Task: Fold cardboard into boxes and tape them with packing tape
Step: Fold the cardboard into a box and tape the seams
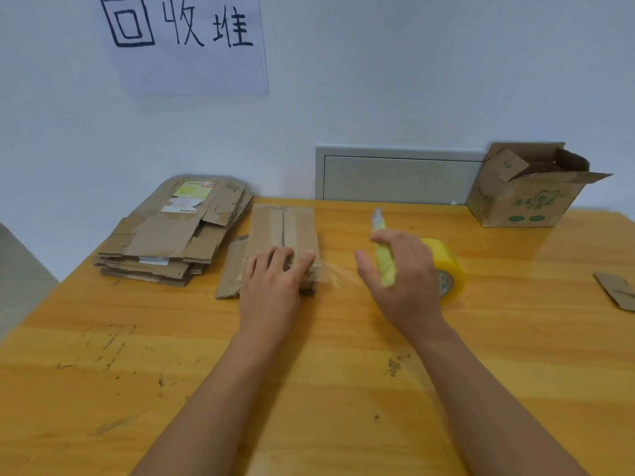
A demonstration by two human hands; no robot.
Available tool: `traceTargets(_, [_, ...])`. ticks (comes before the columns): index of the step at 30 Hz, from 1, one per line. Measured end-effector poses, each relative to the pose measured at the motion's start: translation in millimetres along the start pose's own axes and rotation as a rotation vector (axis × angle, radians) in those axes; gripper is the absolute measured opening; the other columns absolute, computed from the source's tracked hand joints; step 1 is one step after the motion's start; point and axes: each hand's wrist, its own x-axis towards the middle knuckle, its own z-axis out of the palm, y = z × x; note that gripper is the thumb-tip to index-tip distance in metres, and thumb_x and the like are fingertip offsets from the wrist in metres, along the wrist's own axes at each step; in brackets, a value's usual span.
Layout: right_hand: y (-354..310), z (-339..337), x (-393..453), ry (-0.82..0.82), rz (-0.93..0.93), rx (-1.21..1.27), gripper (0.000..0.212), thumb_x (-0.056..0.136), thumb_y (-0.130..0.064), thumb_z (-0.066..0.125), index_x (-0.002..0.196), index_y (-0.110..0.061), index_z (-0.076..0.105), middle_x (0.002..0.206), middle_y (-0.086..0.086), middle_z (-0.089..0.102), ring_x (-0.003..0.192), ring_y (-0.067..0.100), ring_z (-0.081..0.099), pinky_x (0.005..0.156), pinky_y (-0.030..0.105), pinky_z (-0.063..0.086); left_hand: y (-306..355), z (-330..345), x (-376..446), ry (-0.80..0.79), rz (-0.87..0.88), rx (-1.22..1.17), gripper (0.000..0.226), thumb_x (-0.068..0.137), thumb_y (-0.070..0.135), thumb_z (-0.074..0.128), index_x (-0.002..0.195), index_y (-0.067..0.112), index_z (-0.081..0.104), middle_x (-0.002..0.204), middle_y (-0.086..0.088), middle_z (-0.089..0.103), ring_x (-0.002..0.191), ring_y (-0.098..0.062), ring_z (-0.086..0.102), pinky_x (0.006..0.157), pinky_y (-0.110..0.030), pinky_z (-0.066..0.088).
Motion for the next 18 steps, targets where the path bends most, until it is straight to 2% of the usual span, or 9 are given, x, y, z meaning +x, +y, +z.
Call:
traceTargets(3, [-19,10,-14,-0.115,0.213,0.334,0.021,0.091,-0.028,0.059,0.104,-0.012,0.065,0.094,-0.007,0.065,0.087,0.006,0.059,0.078,0.022,0.047,-2,4,-2,0.028,0.000,0.009,0.044,0.090,0.013,0.041,0.123,0.025,0.067,0.116,-0.012,0.066,0.115,-0.034,0.057,0.104,-0.043,0.029])
traceTargets(6, [-23,18,-29,-0.158,0.407,0.466,0.025,0.091,-0.031,0.056,0.108,-0.017,0.067,0.098,-0.019,0.066,0.089,-0.003,0.061,0.080,0.015,0.045,-2,9,-5,0.015,-0.014,0.008,0.044,0.093,0.021,0.038,0.125,0.025,0.067,0.121,-0.014,0.067,0.121,-0.035,0.058,0.109,-0.044,0.028])
traceTargets(10, [-22,19,-41,-0.225,0.461,0.474,0.030,0.089,-0.026,0.059,0.116,-0.017,0.067,0.107,-0.018,0.067,0.100,-0.002,0.062,0.086,0.017,0.047,-3,15,-3,0.047,-0.013,-0.019,0.036,0.093,0.019,0.051,0.124,0.025,0.069,0.122,-0.013,0.067,0.123,-0.035,0.057,0.110,-0.045,0.030])
traceTargets(13, [-21,19,-46,-0.298,0.493,0.474,0.034,0.089,-0.030,0.058,0.120,-0.020,0.066,0.110,-0.014,0.069,0.099,0.002,0.064,0.088,0.025,0.050,-4,17,-3,0.078,-0.007,-0.029,0.035,0.091,0.016,0.057,0.123,0.025,0.070,0.122,-0.013,0.067,0.124,-0.036,0.057,0.110,-0.046,0.030])
traceTargets(16, [-21,21,-49,-0.305,0.481,0.431,0.036,0.089,-0.030,0.056,0.121,-0.019,0.066,0.112,-0.008,0.071,0.101,0.009,0.066,0.090,0.033,0.052,-3,18,-2,0.114,0.001,-0.029,0.043,0.084,0.003,0.064,0.120,0.024,0.071,0.121,-0.013,0.067,0.123,-0.036,0.056,0.111,-0.045,0.028])
traceTargets(18, [-21,22,-48,-0.318,0.484,0.417,0.037,0.089,-0.030,0.055,0.123,-0.019,0.065,0.114,-0.006,0.071,0.106,0.012,0.065,0.094,0.036,0.051,-3,16,-2,0.127,0.011,-0.020,0.048,0.080,0.000,0.060,0.120,0.024,0.071,0.121,-0.012,0.065,0.122,-0.034,0.055,0.111,-0.044,0.026])
